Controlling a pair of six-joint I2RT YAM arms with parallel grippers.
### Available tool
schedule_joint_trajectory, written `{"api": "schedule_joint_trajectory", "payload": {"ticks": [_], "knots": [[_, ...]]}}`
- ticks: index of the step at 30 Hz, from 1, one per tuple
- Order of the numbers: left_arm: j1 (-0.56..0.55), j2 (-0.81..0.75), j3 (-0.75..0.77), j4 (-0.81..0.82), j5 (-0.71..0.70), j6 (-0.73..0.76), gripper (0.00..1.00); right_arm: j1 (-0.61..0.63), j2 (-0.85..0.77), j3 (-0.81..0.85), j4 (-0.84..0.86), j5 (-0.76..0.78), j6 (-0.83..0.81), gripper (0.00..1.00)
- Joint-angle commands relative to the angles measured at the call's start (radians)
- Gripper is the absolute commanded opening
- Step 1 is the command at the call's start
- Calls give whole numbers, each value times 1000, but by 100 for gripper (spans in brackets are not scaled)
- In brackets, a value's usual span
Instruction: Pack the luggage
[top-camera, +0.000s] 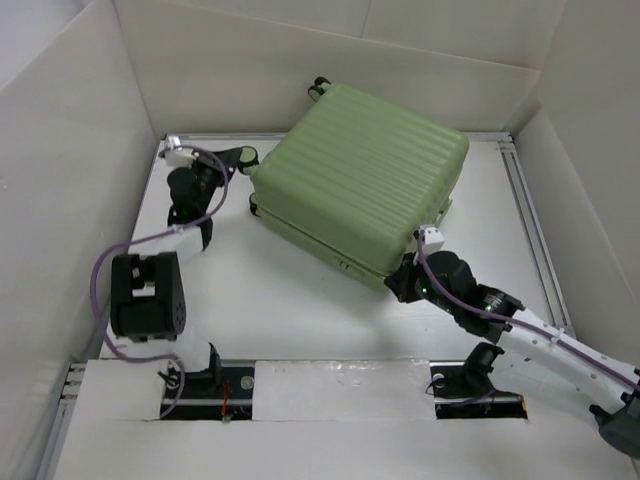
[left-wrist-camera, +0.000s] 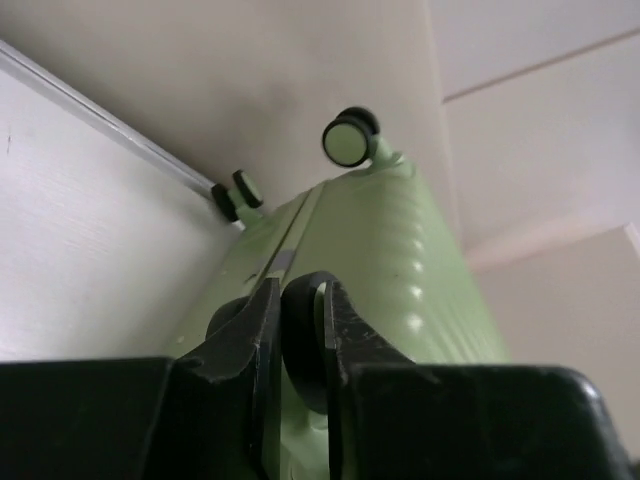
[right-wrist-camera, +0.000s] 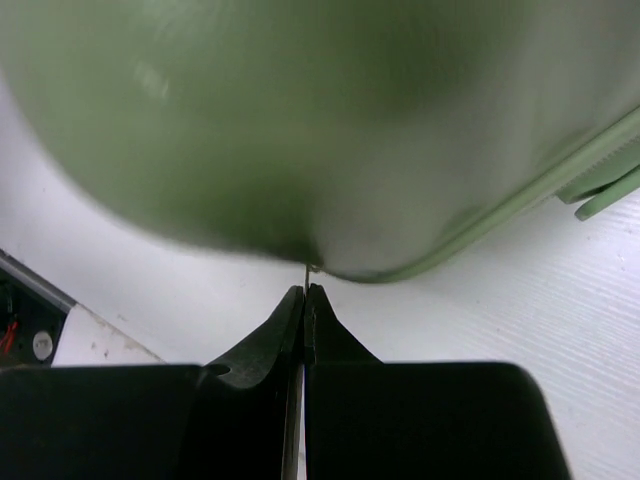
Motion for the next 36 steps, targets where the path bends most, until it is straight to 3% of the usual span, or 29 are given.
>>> {"api": "schedule_joint_trajectory", "payload": {"ticks": [1,6,11,14,17,20,23,28,30,31,34,36], "knots": [[-107,-140,-235,114,103,-41,0,-146,-5,84,131,-110,-46,0],[-220,-424,-408,10,11,59,0,-364,44,141,121,-259,-117,0],[-433,-642,-472,-171,-107,143,0,-424,72,176,97,-267,-137,0],[-492,-662,-516,-191,-107,143,0,-435,35,167,97,-277,-100,0],[-515,-645,-552,-162,-58,105,0,-359,-58,69,112,-251,-10,0],[-624,-595,-543,-98,-61,105,0,-215,-129,-81,262,-194,156,0],[-753,-552,-503,-78,-110,105,0,-101,-101,-95,400,-181,237,0],[-799,-564,-519,-27,-110,84,0,92,156,-17,650,-182,260,0],[-799,-582,-520,-6,-81,71,0,174,285,126,622,-85,228,0],[-817,-594,-520,-5,-81,62,0,192,428,186,588,-65,192,0],[-875,-675,-504,-91,-110,77,0,246,642,361,554,-22,144,0],[-886,-772,-504,-150,-121,87,0,246,728,424,554,-69,103,0]]}}
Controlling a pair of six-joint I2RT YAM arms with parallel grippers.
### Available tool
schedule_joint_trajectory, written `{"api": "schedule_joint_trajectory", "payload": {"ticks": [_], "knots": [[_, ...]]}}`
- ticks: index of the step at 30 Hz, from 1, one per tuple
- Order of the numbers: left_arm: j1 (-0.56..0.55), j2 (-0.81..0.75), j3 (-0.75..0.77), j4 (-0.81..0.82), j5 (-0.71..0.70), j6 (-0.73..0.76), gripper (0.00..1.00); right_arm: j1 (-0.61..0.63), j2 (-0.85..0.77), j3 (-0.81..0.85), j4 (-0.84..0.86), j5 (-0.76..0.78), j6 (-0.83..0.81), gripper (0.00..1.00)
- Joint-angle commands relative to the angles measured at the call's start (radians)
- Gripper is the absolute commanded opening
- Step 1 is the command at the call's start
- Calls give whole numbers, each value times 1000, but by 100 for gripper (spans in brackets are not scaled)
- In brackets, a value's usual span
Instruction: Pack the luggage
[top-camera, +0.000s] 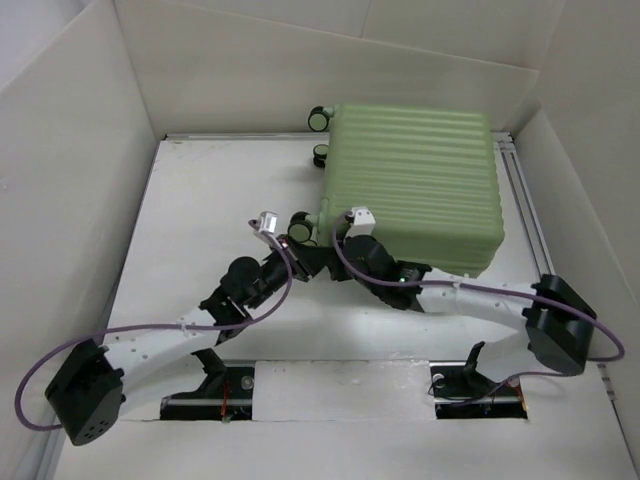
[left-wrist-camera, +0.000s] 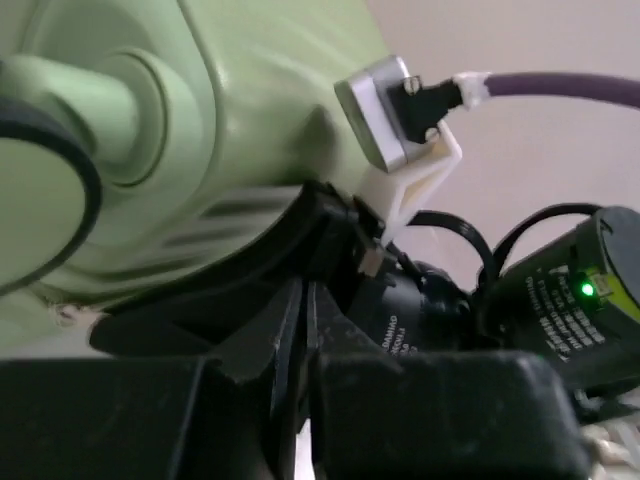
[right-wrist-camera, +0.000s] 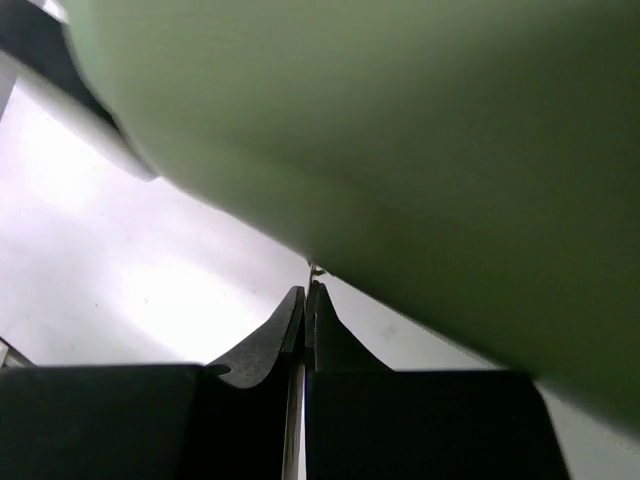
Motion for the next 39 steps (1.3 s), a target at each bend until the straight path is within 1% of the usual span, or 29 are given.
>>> {"api": "schedule_joint_trajectory", "payload": {"ticks": [1,3,4,6,7,9,10,11,12,13,14,16,17,18,19,20,22,23,24,26,27,29,30,31,33,35,37,38,39], "knots": [[-30,-133,23,-66,154,-15,0,56,102,156,205,-271,3,0],[-39,-199,40,-178,136,5,0,56,136,165,205,-292,-6,0],[-40,-214,40,-178,146,5,0,56,136,153,205,-292,-6,0],[-40,-234,40,-197,166,5,0,56,84,122,196,-270,-6,0],[-40,-234,40,-216,167,5,0,56,57,73,196,-243,-6,0],[-40,-244,55,-229,148,17,0,56,-43,13,185,-212,4,0],[-40,-244,66,-270,113,26,6,56,-78,-16,173,-212,4,0],[-40,-244,78,-288,86,43,37,56,-114,-74,159,-195,15,0],[-40,-259,92,-308,59,55,57,56,-184,-102,159,-195,15,0],[-40,-285,119,-330,17,72,87,56,-216,-128,136,-195,27,0],[-40,-297,135,-350,-14,92,100,56,-249,-152,125,-195,40,0],[-40,-317,196,-410,-104,134,100,56,-339,-211,101,-195,50,0],[-40,-317,211,-442,-225,134,100,56,-368,-224,73,-195,50,0],[-29,-298,227,-442,-278,144,100,56,-396,-250,61,-186,50,0],[-18,-265,244,-433,-324,144,100,56,-448,-251,41,-186,50,0],[34,-153,295,-419,-346,154,100,56,-471,-263,19,-186,50,0],[124,-4,401,-468,-289,154,100,56,-514,-274,-31,-186,50,0],[172,70,490,-468,-248,143,100,56,-549,-274,-48,-186,50,0],[266,206,526,-468,-163,131,100,56,-563,-274,-74,-196,41,0],[360,314,576,-432,-73,108,100,56,-600,-284,-74,-206,41,0],[438,407,616,-393,-3,83,100,56,-600,-294,-74,-206,32,0],[506,488,641,-318,111,63,100,56,-611,-294,-83,-217,32,0],[537,532,667,-318,160,52,100,56,-611,-294,-84,-227,21,0],[583,621,737,-332,227,52,100,56,-620,-294,-84,-227,21,0],[617,690,787,-322,310,40,100,56,-631,-304,-84,-239,21,0],[626,736,772,-185,370,13,100,56,-640,-304,-84,-240,12,0],[626,755,761,-108,390,-1,100,56,-652,-314,-84,-249,12,0],[635,781,749,-3,436,-13,100,56,-652,-314,-84,-261,12,0],[635,798,748,50,462,-30,100,56,-652,-323,-84,-261,12,0]]}}
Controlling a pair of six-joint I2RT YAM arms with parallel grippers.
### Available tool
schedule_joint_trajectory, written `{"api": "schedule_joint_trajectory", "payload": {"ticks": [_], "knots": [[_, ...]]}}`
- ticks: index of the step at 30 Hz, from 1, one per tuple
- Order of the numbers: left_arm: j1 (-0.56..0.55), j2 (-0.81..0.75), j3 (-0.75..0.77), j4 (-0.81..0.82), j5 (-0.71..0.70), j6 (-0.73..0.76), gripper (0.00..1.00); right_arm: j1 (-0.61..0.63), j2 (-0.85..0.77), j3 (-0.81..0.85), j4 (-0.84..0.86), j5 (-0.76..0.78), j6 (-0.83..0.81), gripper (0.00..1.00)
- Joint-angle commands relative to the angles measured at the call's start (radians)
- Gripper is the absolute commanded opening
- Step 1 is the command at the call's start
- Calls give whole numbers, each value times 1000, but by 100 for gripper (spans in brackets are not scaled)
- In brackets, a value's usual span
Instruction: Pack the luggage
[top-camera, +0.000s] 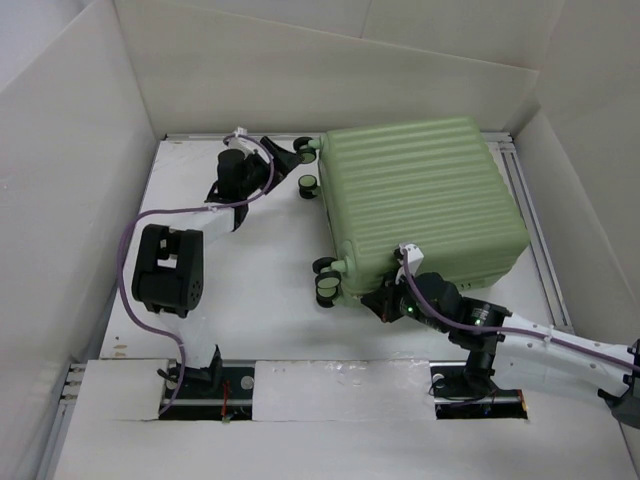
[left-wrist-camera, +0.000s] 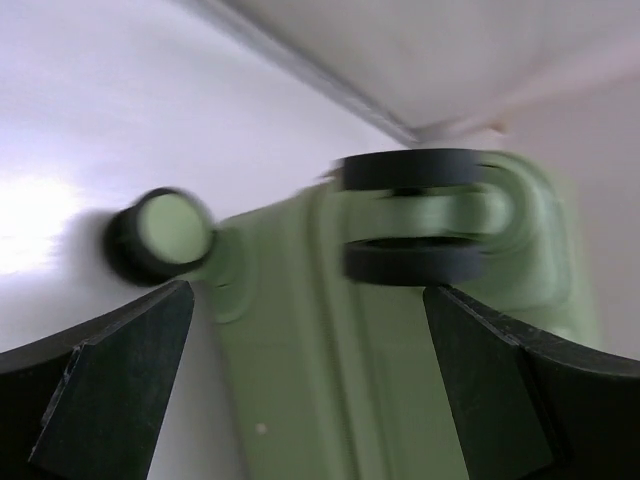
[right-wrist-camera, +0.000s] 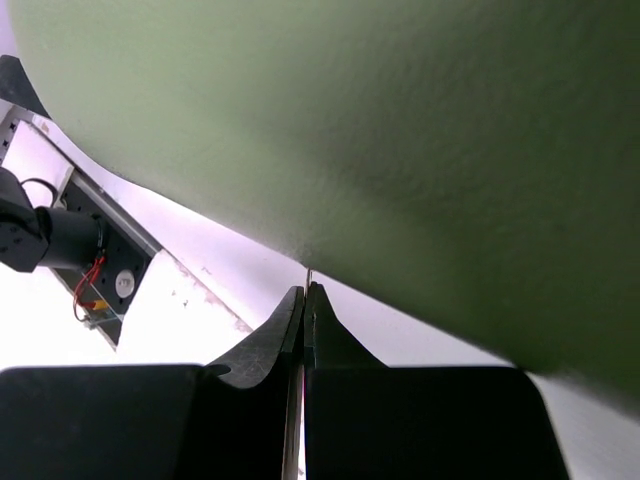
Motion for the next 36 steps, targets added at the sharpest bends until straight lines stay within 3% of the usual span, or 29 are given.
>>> {"api": "schedule_joint_trajectory", "payload": {"ticks": [1,6,8,17,19,20,21,22,23,25,27,30,31,36], "knots": [[-5,-2,33,340,186,-86,100,9,-45,20,119,-86,18,0],[-5,75,-47,739,272,-215,100,9,-26,20,119,-95,18,0],[-5,93,-47,740,272,-216,100,9,-17,20,119,-106,18,0],[-15,262,205,700,330,-246,100,9,12,39,119,-72,9,0],[-15,262,223,738,330,-261,80,9,3,29,119,-48,18,0],[-15,274,232,779,330,-272,65,9,3,29,119,-31,18,0],[-15,274,241,795,330,-286,46,9,-8,17,119,-2,18,0],[-15,274,241,804,330,-297,12,9,-8,17,119,8,18,0],[-15,274,229,824,319,-308,1,-2,-8,17,129,8,18,0],[-5,238,174,871,292,-317,0,-63,-8,17,129,-8,4,0],[30,154,17,1001,254,-349,0,-177,1,17,139,-49,-40,0],[95,3,-254,1124,229,-372,0,-333,23,51,139,-194,-127,0],[111,-37,-315,1175,218,-372,0,-441,35,66,148,-292,-151,0],[149,-258,-613,1185,196,-326,0,-661,206,232,149,-501,-263,0]]}}
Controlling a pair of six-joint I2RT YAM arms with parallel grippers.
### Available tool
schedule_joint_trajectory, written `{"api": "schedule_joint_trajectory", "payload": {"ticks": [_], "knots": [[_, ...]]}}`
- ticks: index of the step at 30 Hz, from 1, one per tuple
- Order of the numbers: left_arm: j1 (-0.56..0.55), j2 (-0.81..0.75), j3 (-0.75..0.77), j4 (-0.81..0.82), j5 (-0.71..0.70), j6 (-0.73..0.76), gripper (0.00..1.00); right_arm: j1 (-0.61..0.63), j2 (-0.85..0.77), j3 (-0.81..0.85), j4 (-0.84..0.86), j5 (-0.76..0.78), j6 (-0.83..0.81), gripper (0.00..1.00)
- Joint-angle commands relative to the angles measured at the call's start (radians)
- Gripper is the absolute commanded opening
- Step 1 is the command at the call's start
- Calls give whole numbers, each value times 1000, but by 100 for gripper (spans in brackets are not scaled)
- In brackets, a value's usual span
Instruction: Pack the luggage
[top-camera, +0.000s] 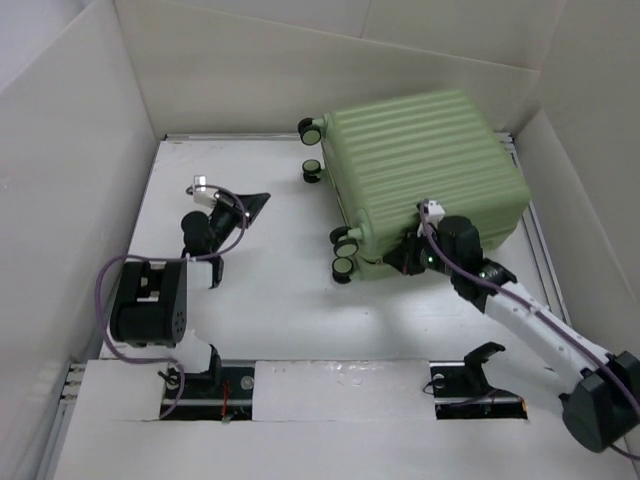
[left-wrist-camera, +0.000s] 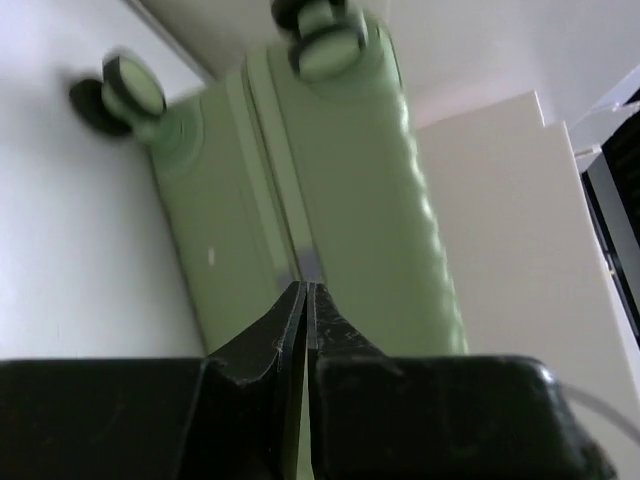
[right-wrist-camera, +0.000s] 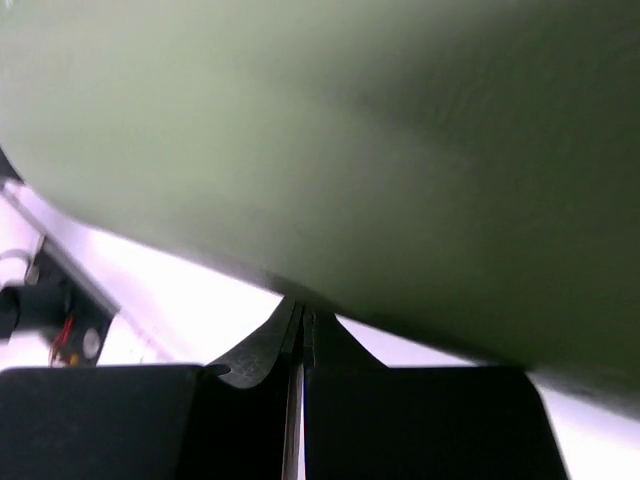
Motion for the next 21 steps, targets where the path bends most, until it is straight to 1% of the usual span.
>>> {"api": "schedule_joint_trajectory", "payload": {"ticks": [1,2,3,4,5,6,7,8,9,10,11,12,13,14,15,16,17,18,19,21], "knots": [[-18,-135,-170,453,11,37,0,-149,127,192,138,-117,-103,0],[-36,-199,-200,441,11,52,0,-184,165,232,138,-160,-103,0],[-36,-233,-218,405,11,98,0,-199,203,305,138,-184,-103,0],[-47,-270,-234,350,11,127,0,-210,269,335,138,-201,-103,0],[-47,-352,-243,202,2,164,0,-219,292,355,149,-215,-103,0],[-47,-394,-243,112,-21,208,0,-219,303,367,149,-231,-93,0],[-58,-425,-225,28,-52,292,0,-228,276,348,149,-243,-83,0],[-69,-454,-173,-98,-73,320,0,-229,239,315,149,-252,-73,0],[-81,-454,-144,-120,-74,336,2,-207,187,273,149,-228,-63,0],[-81,-430,-119,-120,-74,336,13,-196,128,164,149,-211,-53,0],[-90,-406,-99,-95,-58,306,46,-187,-2,109,149,-200,-36,0],[-90,-339,-47,-58,-45,284,63,-177,-66,56,149,-200,1,0],[-90,-294,-12,-44,-31,267,76,-176,-126,-26,149,-177,19,0],[-90,-243,30,-32,-12,252,95,-176,-222,-51,120,-165,29,0],[-90,-132,124,0,3,209,100,-176,-259,-65,93,-165,29,0],[-90,-70,178,19,53,184,100,-176,-287,-74,31,-134,29,0],[-90,-10,234,28,75,161,100,-176,-310,-75,7,-116,29,0],[-90,50,295,28,98,138,100,-176,-335,-75,6,-116,39,0],[-90,167,423,28,151,108,100,-176,-335,-75,-3,-116,39,0],[-102,258,527,28,179,94,100,-167,-326,-75,-14,-105,39,0]]}}
